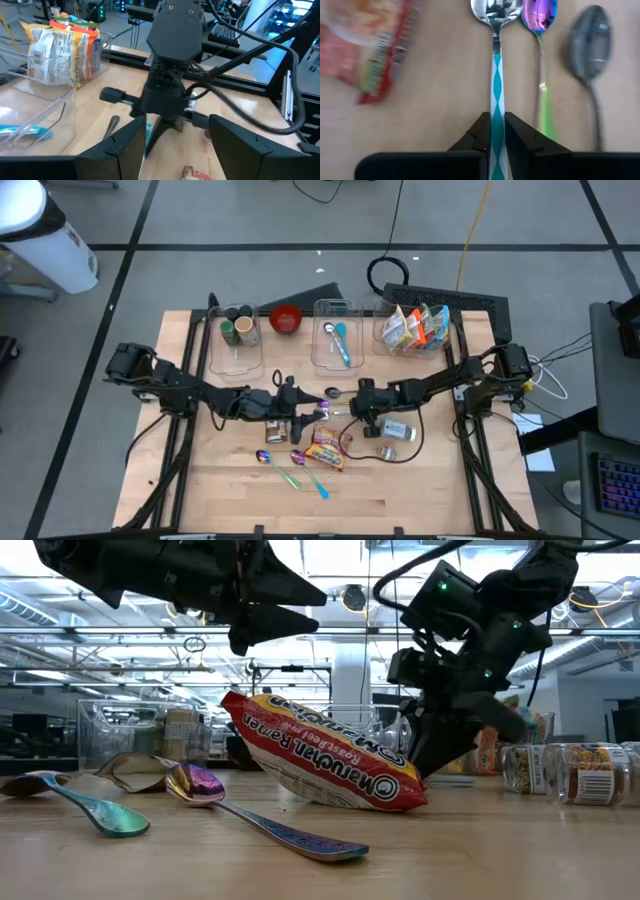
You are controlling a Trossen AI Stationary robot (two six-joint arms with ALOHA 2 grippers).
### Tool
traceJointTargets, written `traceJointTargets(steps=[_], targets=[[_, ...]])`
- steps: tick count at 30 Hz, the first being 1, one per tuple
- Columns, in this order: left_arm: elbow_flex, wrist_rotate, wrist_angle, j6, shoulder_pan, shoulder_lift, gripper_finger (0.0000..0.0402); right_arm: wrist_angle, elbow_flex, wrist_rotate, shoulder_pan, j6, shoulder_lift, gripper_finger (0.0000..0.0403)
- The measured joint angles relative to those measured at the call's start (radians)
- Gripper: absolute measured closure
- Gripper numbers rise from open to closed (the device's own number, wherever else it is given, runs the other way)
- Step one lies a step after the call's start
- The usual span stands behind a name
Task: Pick & Place Food Item
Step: Put the blue patterned spoon into the middle transparent bin
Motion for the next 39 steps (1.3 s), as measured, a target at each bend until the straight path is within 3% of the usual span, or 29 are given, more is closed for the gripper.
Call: traceJointTargets(steps=[7, 14, 24, 39], targets=[[0.0, 0.0, 0.093, 0.087, 0.0, -0.006, 0.0176, -0.008, -0.004, 0.007, -0.02, 0.023, -0.044, 0.0382], [0.0, -0.003, 0.165, 0.184, -0.002, -0.035, 0.0176, -0.025, -0.003, 0.0, -0.019, 0.023, -0.208, 0.0382], [0.004, -0.153, 0.164, 0.444, -0.018, -0.231, 0.0176, 0.007, -0.002, -0.003, -0.013, 0.009, -0.411, 0.0382], [0.004, -0.112, 0.051, 0.345, 0.021, -0.283, 0.0176, 0.271, -0.002, -0.001, -0.04, -0.151, -0.436, 0.0382]])
